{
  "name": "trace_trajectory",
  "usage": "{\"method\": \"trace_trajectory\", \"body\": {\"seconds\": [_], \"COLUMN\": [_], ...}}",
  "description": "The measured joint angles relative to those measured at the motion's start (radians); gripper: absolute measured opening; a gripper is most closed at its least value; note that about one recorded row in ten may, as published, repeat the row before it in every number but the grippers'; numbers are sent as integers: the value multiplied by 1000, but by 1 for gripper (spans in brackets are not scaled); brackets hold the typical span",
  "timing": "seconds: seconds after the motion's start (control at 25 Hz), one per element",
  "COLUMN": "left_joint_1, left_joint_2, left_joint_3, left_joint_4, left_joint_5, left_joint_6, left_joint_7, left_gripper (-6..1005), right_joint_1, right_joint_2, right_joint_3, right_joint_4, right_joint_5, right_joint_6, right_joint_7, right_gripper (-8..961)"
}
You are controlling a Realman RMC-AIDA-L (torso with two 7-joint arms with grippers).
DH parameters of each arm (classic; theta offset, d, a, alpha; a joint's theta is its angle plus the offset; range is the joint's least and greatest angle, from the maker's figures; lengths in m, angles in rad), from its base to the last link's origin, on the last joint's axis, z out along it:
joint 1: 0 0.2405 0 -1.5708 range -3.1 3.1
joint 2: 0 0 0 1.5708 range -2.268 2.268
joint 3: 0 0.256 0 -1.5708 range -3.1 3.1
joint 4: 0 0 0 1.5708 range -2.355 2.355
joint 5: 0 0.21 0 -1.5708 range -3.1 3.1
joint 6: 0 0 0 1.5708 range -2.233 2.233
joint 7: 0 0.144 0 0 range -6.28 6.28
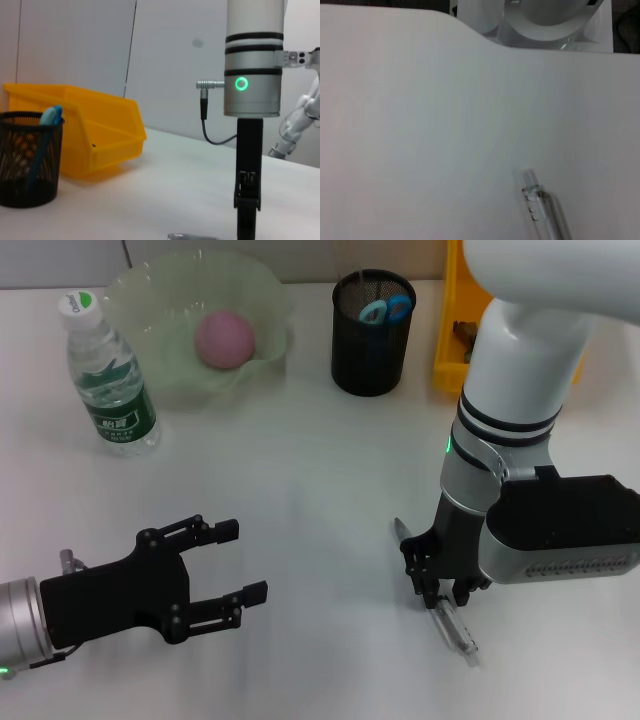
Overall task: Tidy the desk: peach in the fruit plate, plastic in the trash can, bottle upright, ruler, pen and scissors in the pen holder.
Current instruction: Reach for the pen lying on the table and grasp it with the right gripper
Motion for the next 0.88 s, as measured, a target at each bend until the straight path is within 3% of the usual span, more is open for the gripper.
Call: {"method": "trace_trajectory", "body": {"seconds": [0.88], "left_joint_1": [-1], "left_joint_2": [-2], "left_joint_3": [0], "left_joint_4": [62], "left_joint_5": [46], "left_joint_6": [-1], "left_joint_7": [-33], "left_gripper": [802], "right_joint_1": [9], "right_joint_2": [0], "right_joint_3": [-5], "right_joint_4": [-1], "right_joint_5": [15], "right_joint_6": [7], "right_joint_7": [21], "right_gripper": [269]}}
